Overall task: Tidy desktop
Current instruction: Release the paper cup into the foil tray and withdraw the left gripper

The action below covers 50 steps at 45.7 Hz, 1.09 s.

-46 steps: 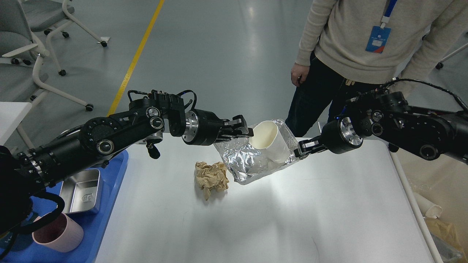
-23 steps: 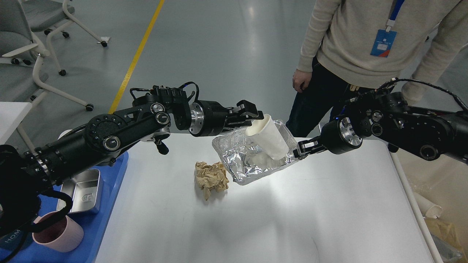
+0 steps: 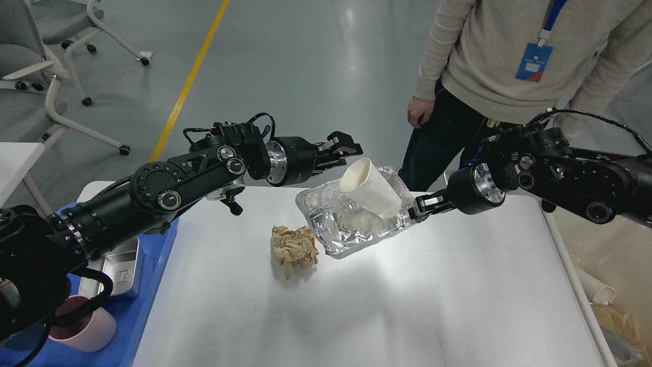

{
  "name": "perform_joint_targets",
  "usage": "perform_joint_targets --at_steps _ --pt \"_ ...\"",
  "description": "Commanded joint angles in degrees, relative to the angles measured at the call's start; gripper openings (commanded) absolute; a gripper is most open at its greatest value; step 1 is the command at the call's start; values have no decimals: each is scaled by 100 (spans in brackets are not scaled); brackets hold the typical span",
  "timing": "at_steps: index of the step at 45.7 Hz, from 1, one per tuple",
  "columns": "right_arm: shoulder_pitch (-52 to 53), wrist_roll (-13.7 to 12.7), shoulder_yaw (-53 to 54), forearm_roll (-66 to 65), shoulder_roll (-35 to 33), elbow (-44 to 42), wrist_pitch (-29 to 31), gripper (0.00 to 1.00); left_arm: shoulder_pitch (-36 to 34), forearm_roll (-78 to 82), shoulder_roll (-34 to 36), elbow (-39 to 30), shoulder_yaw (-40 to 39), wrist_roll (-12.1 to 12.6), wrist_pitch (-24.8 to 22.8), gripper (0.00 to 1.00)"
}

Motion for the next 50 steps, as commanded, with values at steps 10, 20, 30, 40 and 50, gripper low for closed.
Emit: perform_joint_targets --at_steps 10,20,30,40,50 --pt "-9 0 10 0 -107 72 -3 0 -70 -130 -135 109 -370 14 43 46" --pt "-9 0 1 43 -142 64 -3 0 -79 -166 357 3 -406 23 -133 47" --pt "-9 -9 -17 211 -204 11 41 0 -8 -315 1104 -454 -318 49 -344 48" --pt "-35 0 -61 342 -265 20 58 0 316 -315 1614 -595 -274 49 -598 49" --pt "-35 0 -69 342 -344 64 58 0 826 -315 2123 -682 -221 58 -713 49"
